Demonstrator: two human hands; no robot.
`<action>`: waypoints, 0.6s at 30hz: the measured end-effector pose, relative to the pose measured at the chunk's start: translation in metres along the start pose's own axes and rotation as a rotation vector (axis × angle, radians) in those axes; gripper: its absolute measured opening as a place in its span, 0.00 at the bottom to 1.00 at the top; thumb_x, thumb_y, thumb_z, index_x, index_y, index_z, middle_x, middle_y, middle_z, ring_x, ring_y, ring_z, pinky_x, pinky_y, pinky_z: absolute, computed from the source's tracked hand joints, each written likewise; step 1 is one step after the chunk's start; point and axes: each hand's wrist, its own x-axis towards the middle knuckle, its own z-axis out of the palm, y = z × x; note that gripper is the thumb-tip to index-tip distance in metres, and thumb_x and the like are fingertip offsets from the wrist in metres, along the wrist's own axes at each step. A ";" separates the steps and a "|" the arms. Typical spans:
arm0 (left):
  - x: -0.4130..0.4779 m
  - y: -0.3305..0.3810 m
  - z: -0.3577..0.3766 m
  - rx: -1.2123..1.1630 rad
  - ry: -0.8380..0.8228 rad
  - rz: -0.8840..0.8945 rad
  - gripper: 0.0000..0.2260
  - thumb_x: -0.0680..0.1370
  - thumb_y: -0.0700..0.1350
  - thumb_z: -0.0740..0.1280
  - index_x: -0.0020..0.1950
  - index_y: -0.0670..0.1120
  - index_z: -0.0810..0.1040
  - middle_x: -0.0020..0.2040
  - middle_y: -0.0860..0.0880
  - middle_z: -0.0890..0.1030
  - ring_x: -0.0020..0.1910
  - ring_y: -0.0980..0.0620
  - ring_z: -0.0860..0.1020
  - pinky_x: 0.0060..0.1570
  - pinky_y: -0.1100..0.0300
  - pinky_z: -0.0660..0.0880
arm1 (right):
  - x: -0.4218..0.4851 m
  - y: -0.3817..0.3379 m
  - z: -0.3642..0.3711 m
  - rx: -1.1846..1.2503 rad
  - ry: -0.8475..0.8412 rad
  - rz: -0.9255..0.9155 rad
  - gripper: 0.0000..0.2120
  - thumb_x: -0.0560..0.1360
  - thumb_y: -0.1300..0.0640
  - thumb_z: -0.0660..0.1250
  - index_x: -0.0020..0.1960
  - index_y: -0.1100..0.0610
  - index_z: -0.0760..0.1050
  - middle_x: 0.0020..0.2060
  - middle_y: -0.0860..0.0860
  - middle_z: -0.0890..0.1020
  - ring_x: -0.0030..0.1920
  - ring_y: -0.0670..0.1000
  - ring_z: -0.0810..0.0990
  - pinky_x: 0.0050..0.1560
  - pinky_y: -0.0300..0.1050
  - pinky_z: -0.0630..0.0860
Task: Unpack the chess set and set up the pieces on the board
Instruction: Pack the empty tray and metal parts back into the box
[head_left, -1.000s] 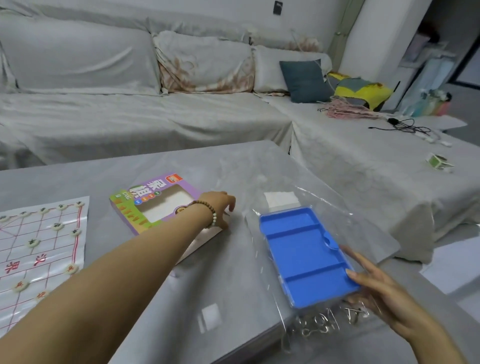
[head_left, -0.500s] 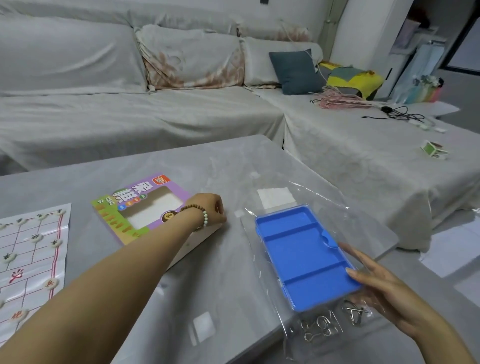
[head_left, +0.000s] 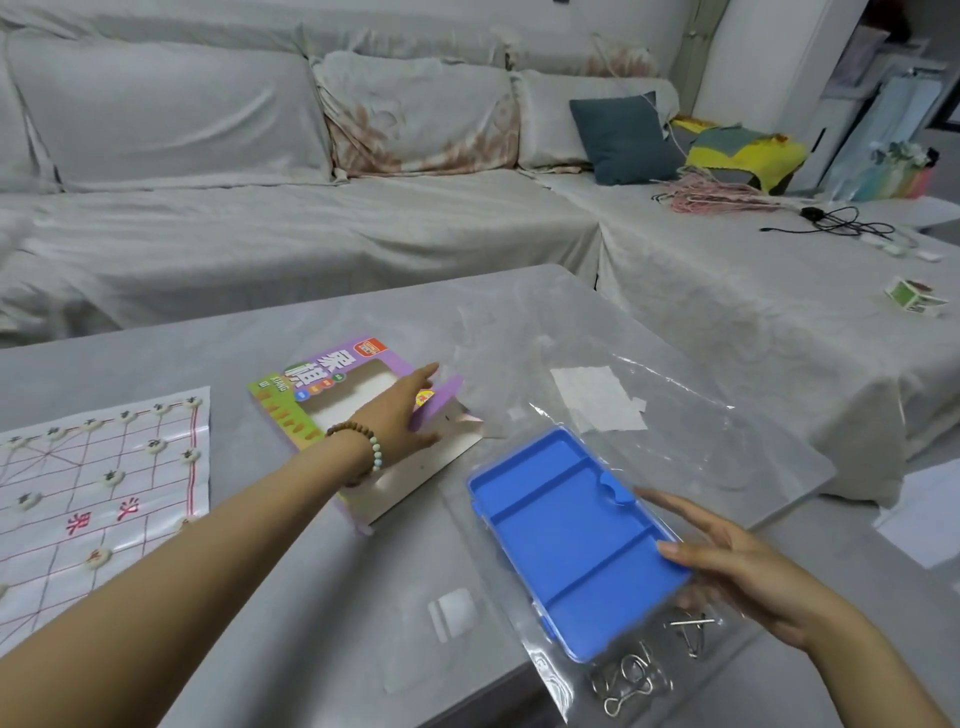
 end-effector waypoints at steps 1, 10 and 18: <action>-0.012 -0.006 -0.002 -0.042 0.026 -0.025 0.35 0.73 0.45 0.70 0.75 0.49 0.55 0.68 0.49 0.70 0.59 0.48 0.73 0.60 0.55 0.70 | 0.002 0.001 0.006 -0.005 -0.012 0.004 0.31 0.65 0.57 0.77 0.66 0.46 0.73 0.57 0.53 0.82 0.52 0.60 0.82 0.36 0.44 0.80; -0.050 -0.030 -0.006 -0.363 0.216 -0.154 0.11 0.79 0.46 0.62 0.55 0.43 0.80 0.44 0.48 0.80 0.44 0.53 0.73 0.41 0.63 0.68 | 0.017 -0.002 0.061 -0.060 -0.060 -0.005 0.24 0.73 0.65 0.67 0.65 0.46 0.72 0.52 0.57 0.84 0.32 0.53 0.82 0.29 0.40 0.78; -0.060 -0.027 -0.014 -0.467 0.244 -0.181 0.17 0.81 0.46 0.58 0.33 0.43 0.72 0.31 0.50 0.68 0.31 0.56 0.62 0.28 0.69 0.62 | 0.027 0.001 0.066 -0.100 -0.129 0.065 0.23 0.73 0.61 0.67 0.66 0.47 0.72 0.57 0.52 0.82 0.40 0.49 0.83 0.38 0.43 0.80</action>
